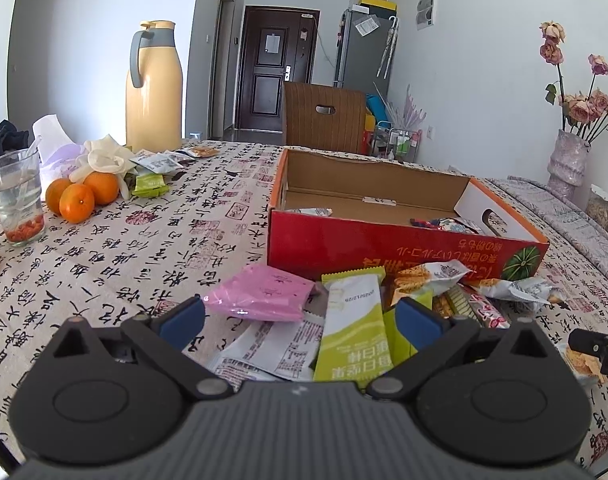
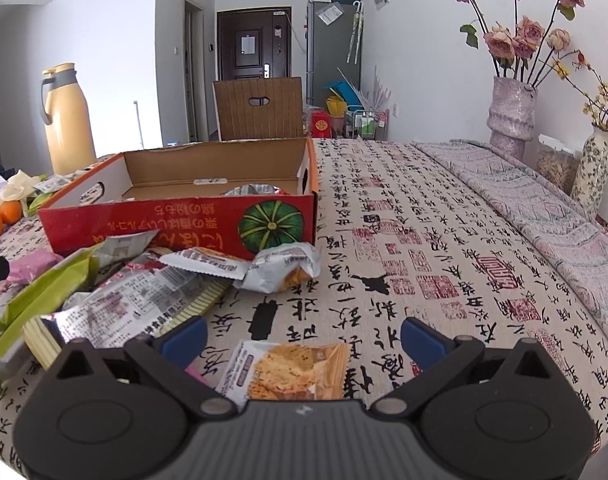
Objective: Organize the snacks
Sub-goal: 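Return to the pile and grasp a brown-windowed snack packet with the right tool, then grasp a white wrapped cake with the left tool while the right tool holds its packet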
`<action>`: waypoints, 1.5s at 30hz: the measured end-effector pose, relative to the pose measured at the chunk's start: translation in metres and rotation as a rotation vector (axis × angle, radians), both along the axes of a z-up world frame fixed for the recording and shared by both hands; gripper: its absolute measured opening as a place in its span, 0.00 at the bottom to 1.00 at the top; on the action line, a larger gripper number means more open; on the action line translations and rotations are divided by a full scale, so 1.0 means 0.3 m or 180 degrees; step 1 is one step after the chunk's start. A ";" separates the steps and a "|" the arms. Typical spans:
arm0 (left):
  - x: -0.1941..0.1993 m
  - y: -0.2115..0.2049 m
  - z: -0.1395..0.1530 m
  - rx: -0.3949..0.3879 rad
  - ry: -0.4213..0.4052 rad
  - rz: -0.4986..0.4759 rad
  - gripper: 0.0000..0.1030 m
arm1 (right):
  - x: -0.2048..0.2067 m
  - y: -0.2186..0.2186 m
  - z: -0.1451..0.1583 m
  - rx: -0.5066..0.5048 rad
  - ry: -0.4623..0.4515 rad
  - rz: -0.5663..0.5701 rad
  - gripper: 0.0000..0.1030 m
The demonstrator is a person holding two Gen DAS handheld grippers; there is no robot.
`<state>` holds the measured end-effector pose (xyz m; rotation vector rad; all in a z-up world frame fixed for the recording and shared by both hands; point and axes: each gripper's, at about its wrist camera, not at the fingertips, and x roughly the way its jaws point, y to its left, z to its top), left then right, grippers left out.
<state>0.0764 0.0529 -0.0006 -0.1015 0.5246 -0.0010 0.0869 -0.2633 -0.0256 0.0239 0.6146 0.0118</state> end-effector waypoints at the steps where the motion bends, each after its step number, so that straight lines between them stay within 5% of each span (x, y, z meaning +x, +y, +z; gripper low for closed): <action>1: 0.000 0.000 -0.001 0.0002 0.0003 -0.0003 1.00 | 0.000 0.001 0.000 -0.0001 0.0000 0.0003 1.00; 25: 0.008 0.016 -0.019 -0.0041 0.0124 0.0074 1.00 | 0.027 0.014 -0.107 -0.0050 0.0213 0.0060 0.88; 29: 0.007 0.019 -0.023 -0.0049 0.0149 0.0079 1.00 | 0.003 0.021 -0.100 0.0003 0.0156 0.0181 0.69; 35: 0.004 0.017 -0.021 -0.0053 0.0161 0.0074 1.00 | -0.013 0.026 -0.091 0.0041 0.0150 0.0235 0.56; 37: 0.004 0.015 -0.019 -0.0052 0.0157 0.0070 1.00 | -0.017 0.025 -0.087 0.0068 0.0135 0.0257 0.33; 45: 0.001 0.028 -0.010 -0.0055 0.0166 0.0128 1.00 | -0.032 0.017 -0.073 0.0149 0.0091 0.0270 0.16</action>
